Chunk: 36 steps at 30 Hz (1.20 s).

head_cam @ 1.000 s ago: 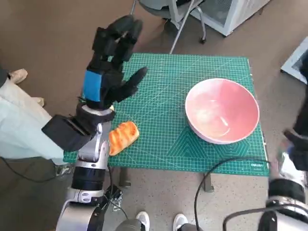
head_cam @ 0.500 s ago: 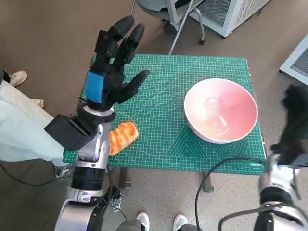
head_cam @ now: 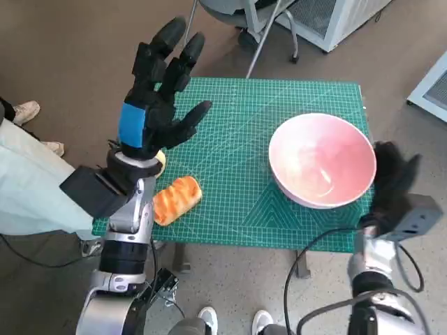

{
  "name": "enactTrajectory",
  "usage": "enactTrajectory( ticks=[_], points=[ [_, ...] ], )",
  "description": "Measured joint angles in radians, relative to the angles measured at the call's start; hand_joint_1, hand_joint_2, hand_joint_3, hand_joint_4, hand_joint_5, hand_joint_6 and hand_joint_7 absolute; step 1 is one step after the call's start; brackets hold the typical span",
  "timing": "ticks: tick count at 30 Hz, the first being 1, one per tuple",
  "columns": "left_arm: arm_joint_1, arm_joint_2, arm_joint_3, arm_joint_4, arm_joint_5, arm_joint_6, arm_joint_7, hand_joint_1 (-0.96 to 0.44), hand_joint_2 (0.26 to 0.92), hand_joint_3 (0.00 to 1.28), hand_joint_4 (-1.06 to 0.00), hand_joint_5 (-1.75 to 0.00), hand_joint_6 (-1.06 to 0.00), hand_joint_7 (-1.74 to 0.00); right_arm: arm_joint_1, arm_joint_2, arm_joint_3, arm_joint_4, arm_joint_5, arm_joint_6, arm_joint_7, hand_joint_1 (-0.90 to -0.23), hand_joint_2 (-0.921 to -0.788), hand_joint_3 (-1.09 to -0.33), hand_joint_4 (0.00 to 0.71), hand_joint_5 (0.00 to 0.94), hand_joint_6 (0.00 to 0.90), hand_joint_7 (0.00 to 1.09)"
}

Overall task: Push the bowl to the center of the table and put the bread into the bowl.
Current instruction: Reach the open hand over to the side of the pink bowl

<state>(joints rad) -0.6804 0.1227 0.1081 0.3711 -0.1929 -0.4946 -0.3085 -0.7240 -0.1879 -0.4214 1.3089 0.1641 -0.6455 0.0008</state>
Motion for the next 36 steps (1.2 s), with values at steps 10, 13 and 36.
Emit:
enactTrajectory(
  ticks=[10, 13, 36],
  points=[
    [0.033, 0.016, 0.013, -0.019, 0.000, -0.008, 0.000, -0.52, 0.921, 0.29, -0.29, 0.00, -0.06, -0.43, -0.091, 0.047, -0.040, 0.003, 0.037, 0.098, 0.012, -0.453, -0.921, -0.819, 0.237, 0.000, 0.130, 0.47],
    [0.052, 0.023, 0.015, -0.035, 0.000, -0.008, 0.000, -0.52, 0.921, 0.28, -0.30, 0.00, -0.09, -0.38, -0.116, 0.061, -0.056, 0.005, 0.053, 0.119, 0.020, -0.448, -0.921, -0.818, 0.236, 0.002, 0.115, 0.50],
    [0.255, 0.107, 0.053, -0.224, 0.041, 0.013, 0.027, -0.54, 0.921, 0.27, -0.30, 0.00, -0.22, -0.25, -0.287, 0.162, -0.110, 0.022, 0.085, 0.218, -0.069, -0.424, -0.921, -0.864, 0.252, 0.003, 0.047, 0.79]
  ],
)
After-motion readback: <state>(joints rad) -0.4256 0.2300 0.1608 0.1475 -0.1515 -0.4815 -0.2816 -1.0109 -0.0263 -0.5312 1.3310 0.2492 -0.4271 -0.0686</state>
